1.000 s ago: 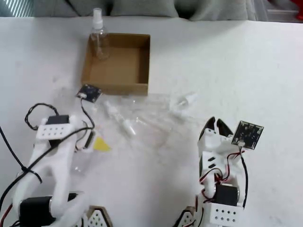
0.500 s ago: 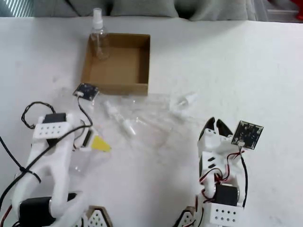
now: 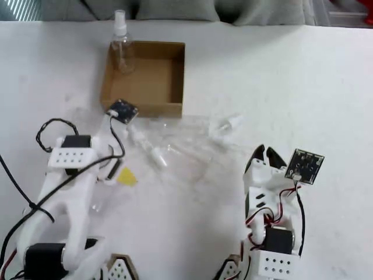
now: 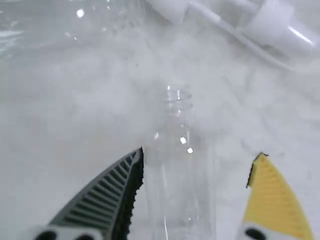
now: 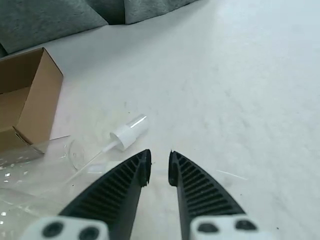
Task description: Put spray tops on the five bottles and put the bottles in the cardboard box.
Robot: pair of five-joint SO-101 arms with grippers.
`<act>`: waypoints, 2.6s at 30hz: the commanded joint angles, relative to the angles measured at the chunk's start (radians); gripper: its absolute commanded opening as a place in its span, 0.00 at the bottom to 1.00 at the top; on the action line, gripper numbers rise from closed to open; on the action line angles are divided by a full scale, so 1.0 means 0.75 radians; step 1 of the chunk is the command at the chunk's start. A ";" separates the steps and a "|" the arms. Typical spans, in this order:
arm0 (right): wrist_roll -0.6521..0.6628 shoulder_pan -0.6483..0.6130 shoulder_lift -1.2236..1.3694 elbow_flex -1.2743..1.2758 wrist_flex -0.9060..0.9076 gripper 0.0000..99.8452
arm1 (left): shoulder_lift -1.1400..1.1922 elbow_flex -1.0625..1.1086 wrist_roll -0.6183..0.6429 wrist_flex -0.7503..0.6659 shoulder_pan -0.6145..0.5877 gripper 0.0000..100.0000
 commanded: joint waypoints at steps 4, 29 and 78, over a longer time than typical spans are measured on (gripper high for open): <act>0.020 -0.013 -0.015 0.010 -0.003 0.05 | -0.044 0.045 -0.014 -0.117 0.009 0.33; 0.020 -0.013 -0.015 0.010 0.003 0.05 | -0.019 0.147 -0.086 -0.291 0.007 0.33; 0.020 -0.011 -0.015 0.010 0.003 0.05 | 0.116 0.033 0.507 -0.207 -0.157 0.36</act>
